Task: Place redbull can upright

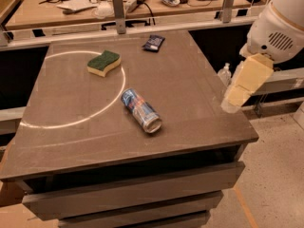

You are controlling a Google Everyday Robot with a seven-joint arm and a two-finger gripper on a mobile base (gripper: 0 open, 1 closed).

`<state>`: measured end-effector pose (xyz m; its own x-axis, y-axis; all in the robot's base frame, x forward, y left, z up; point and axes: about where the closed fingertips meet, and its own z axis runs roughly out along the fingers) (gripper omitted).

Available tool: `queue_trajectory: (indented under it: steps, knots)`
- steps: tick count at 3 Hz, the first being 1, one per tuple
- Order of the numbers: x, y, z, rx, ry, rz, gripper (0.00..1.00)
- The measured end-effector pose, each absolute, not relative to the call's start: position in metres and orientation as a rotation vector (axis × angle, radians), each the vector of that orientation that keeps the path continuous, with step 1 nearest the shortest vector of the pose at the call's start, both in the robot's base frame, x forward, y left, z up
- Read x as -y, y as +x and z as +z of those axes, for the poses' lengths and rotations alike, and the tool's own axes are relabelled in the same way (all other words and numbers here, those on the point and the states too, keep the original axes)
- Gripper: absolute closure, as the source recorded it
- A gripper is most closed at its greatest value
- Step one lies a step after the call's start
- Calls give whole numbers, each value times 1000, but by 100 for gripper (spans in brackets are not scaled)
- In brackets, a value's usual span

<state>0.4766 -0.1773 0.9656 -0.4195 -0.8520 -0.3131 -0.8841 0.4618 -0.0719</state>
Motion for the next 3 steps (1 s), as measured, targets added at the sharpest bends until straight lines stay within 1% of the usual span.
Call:
queue_trajectory:
  steps: [1,2,3]
  knots:
    - [161,491,960,-2547,-1334,176,0]
    - [137,502,965,-2675,-1134,151,0]
    - [136,504,963,-2666,-1113,177,0]
